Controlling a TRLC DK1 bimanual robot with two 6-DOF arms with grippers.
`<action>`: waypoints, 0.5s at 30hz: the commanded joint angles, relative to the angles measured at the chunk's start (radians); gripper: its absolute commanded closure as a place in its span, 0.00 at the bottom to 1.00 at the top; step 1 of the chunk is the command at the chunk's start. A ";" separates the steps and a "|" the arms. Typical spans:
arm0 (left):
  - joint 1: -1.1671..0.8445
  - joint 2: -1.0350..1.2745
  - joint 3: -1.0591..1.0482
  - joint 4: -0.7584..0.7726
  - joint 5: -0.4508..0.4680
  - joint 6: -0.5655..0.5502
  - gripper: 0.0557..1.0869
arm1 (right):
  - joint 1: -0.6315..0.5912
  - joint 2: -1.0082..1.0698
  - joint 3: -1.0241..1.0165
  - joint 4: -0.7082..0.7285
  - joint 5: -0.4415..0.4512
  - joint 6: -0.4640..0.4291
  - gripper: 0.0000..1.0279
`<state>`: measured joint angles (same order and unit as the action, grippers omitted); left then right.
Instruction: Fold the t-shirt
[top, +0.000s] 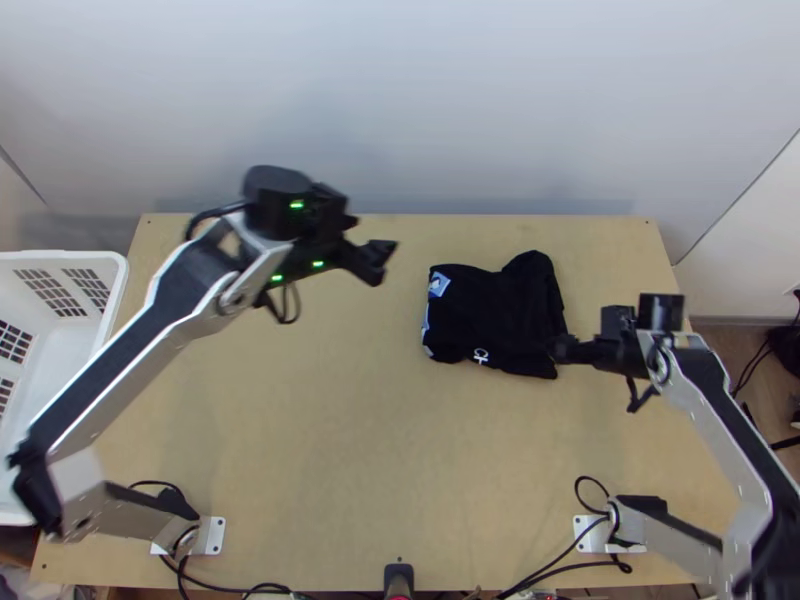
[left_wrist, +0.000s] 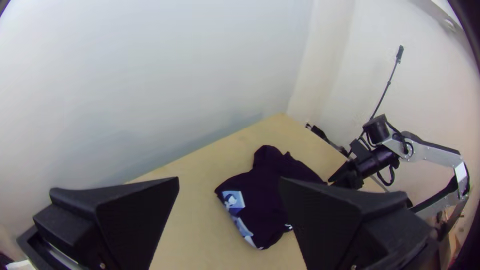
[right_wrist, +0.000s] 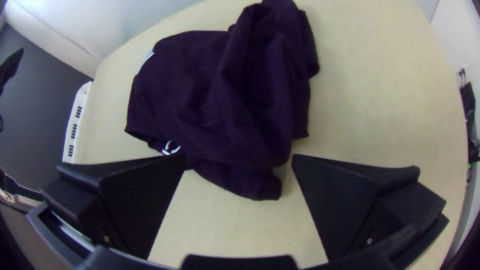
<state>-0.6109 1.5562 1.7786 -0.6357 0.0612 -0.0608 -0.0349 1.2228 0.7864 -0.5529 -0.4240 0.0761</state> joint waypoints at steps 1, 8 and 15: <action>0.112 -0.170 -0.160 0.011 -0.023 0.026 0.06 | 0.040 0.261 0.043 0.076 -0.076 0.077 0.04; 0.183 -0.245 -0.203 0.019 -0.023 0.027 0.06 | 0.086 0.463 0.099 0.176 -0.071 0.105 0.04; 0.227 -0.331 -0.295 0.045 -0.029 0.027 0.06 | 0.196 0.544 0.209 0.248 0.011 0.137 0.57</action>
<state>-0.4343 1.3113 1.5684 -0.6113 0.0391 -0.0357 0.0700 1.6657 0.9104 -0.3775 -0.4706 0.1886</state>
